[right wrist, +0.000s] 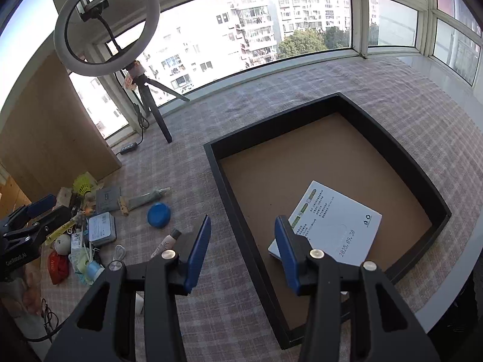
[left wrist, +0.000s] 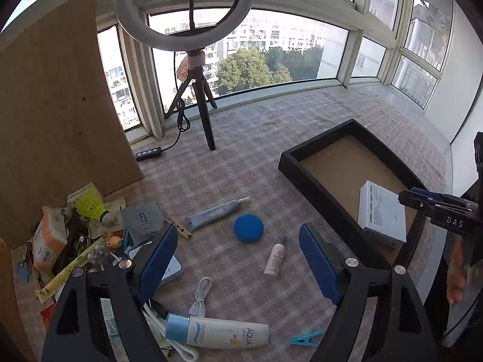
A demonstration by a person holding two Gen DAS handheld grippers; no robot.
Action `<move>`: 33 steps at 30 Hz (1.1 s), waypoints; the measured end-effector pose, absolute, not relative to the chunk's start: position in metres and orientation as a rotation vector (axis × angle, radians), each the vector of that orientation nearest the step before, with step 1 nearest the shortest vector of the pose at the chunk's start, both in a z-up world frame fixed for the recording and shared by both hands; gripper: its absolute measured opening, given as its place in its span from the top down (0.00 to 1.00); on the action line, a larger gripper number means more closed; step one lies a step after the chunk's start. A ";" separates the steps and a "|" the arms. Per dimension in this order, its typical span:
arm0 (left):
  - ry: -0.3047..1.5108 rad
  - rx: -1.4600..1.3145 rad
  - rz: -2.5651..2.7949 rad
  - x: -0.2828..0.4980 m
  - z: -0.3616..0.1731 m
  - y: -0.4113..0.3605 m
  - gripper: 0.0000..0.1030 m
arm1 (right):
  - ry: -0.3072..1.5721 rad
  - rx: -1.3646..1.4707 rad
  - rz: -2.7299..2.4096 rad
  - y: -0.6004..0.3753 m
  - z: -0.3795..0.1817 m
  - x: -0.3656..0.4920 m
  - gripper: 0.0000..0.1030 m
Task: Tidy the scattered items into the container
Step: 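Grasp a blue clothespin with the right gripper while the left grasps another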
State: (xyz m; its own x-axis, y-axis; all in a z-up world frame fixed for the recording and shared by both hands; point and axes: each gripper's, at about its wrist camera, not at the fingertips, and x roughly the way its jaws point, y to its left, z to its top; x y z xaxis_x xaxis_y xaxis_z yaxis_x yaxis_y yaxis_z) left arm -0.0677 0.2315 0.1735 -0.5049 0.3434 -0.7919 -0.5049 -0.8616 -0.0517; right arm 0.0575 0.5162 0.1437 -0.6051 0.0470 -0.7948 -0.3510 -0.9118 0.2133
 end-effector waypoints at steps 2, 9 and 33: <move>0.232 -1.221 2.384 -0.067 0.165 0.207 0.21 | 0.497 -1.293 2.599 0.503 0.139 0.049 0.58; 0.123 -1.402 2.393 -0.045 0.121 0.146 0.21 | 0.346 -1.476 2.704 0.445 0.113 0.026 0.58; 0.130 -1.604 2.239 0.036 0.064 0.143 0.25 | -0.318 -1.990 2.783 0.332 0.039 0.055 0.57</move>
